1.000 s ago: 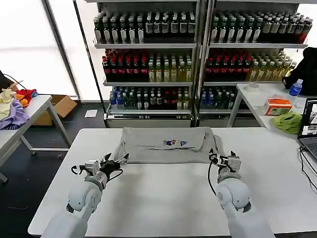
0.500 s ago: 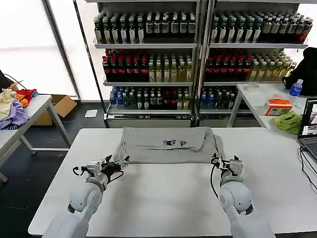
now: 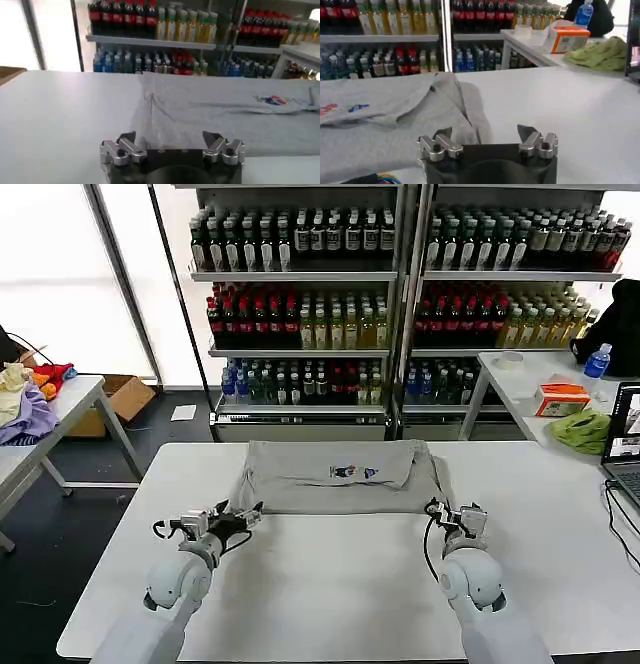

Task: Fold and organize the clothes.

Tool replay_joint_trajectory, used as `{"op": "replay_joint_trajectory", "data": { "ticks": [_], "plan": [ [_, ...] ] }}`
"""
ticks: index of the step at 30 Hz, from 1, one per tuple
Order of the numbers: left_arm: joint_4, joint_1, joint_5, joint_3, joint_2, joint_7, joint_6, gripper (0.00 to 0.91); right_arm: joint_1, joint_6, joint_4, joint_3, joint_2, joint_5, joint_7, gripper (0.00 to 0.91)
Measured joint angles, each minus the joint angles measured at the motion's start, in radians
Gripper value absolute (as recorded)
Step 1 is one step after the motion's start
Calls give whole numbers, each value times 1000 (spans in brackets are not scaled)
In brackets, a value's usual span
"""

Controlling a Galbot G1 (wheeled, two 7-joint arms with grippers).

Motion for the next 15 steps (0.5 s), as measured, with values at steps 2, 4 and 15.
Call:
{"op": "replay_joint_trajectory", "data": {
  "ticks": [2,4,15],
  "plan": [
    [5,0,0,3,-1,0,2,91,-3,0,-6,-1,0,2,-4,0],
    [6,3,-1,5,0,1,4,91,-7,0,-12,-3,0,3,-9,0],
    [12,22,-8,1,10,6,11,0,-29,4,-17,-10,9,-6,-23,0]
  ]
}}
